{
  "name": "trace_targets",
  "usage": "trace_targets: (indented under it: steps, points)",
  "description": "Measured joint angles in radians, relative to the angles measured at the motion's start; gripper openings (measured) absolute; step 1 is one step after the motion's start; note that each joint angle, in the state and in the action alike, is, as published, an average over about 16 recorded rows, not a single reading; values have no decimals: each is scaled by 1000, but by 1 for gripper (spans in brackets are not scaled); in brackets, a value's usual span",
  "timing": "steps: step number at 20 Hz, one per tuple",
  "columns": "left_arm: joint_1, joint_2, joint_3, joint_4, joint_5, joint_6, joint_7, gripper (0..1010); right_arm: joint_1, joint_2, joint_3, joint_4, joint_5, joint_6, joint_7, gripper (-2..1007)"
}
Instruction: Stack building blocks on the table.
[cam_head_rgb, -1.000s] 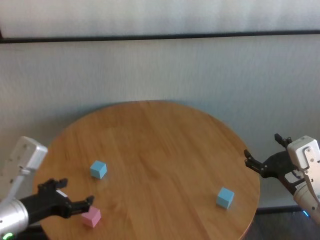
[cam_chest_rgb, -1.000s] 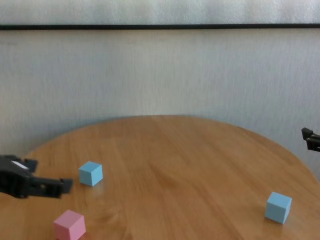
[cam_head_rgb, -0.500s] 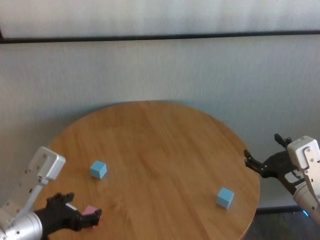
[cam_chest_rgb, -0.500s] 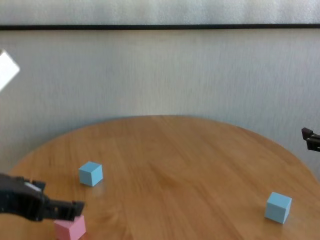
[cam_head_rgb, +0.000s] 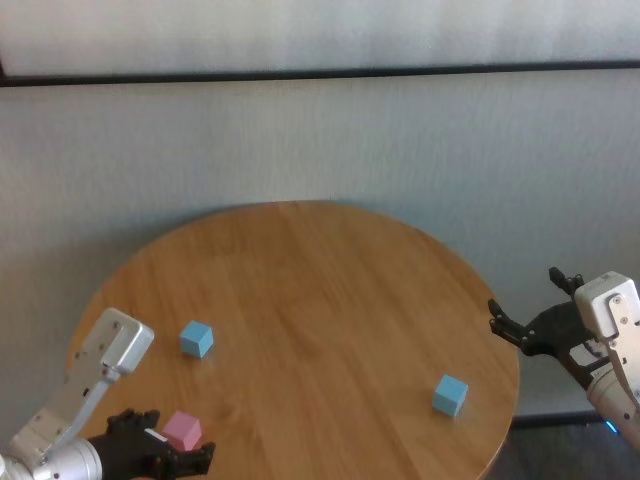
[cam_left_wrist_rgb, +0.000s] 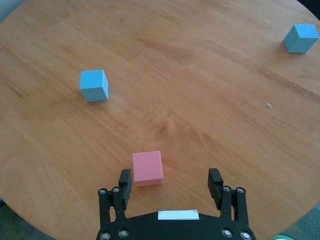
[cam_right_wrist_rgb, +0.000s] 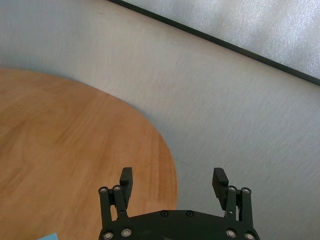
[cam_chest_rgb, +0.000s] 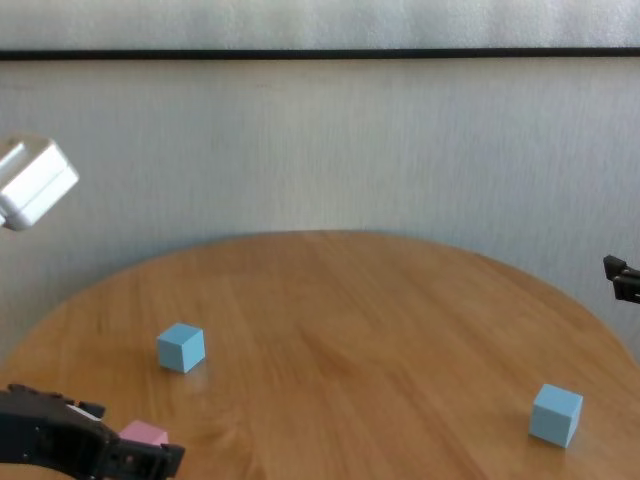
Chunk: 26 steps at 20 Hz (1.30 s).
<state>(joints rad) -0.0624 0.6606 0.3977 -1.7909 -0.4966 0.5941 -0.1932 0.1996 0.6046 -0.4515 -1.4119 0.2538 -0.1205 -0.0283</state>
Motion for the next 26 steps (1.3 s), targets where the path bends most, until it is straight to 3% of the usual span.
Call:
trace_targets:
  steps: [5, 12, 26]
  points:
    - [-13, -13, 11, 16, 26, 3, -4, 1002, 0, 0, 0, 0, 0, 0, 0, 1005]
    - [-30, -31, 17, 52, 57, -15, -17, 1002, 0, 0, 0, 0, 0, 0, 0, 1005]
    - [-56, -68, 8, 121, 91, -42, -43, 1002, 0, 0, 0, 0, 0, 0, 0, 1005]
